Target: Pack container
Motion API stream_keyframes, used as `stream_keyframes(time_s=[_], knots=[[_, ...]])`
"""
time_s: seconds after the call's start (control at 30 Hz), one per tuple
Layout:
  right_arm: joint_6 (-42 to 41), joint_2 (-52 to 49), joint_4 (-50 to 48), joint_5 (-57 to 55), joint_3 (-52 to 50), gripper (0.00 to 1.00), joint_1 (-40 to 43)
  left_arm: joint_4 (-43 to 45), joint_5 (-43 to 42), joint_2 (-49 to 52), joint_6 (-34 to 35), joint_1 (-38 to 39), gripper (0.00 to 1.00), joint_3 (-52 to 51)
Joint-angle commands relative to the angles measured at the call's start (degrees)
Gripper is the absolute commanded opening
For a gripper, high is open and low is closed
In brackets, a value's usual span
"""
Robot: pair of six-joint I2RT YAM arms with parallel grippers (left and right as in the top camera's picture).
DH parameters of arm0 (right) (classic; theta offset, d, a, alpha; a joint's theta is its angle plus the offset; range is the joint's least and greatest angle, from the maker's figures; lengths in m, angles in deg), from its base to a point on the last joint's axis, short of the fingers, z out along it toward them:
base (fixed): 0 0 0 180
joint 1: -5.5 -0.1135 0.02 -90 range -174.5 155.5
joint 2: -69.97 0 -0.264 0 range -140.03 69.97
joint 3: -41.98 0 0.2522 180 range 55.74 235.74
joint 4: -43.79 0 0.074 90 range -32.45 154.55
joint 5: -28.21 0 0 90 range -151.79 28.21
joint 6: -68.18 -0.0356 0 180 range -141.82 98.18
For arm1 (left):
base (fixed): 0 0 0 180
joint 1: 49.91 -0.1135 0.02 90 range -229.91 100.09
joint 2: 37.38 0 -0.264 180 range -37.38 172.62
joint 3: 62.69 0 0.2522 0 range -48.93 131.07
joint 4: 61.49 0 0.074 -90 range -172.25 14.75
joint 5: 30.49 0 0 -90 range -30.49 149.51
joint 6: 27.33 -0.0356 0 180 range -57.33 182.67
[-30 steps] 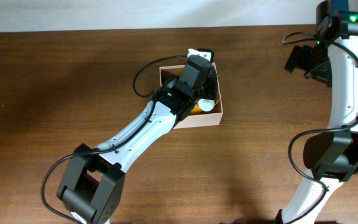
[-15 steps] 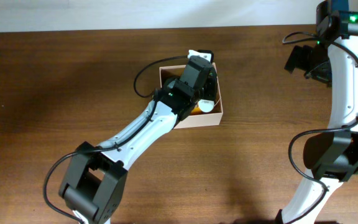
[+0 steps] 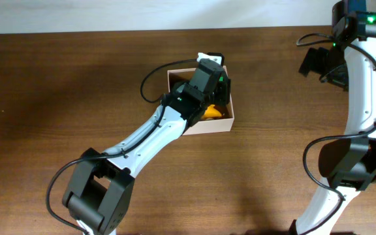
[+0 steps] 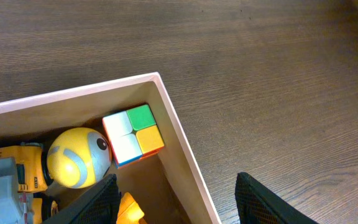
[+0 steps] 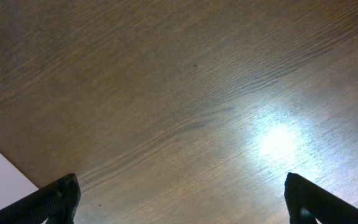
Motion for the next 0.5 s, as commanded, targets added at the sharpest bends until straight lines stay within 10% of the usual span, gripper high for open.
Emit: stream_keyframes(time_s=[0.0, 0.47], knots=[[-0.66, 1.62, 0.00, -0.15, 0.92, 0.99, 0.15, 0.28, -0.44, 0.85, 0.11, 0.17, 0.61, 1.09], [-0.66, 1.62, 0.00, -0.15, 0.92, 0.99, 0.15, 1.31, 0.61, -5.66, -10.67, -1.42, 0.70, 3.17]])
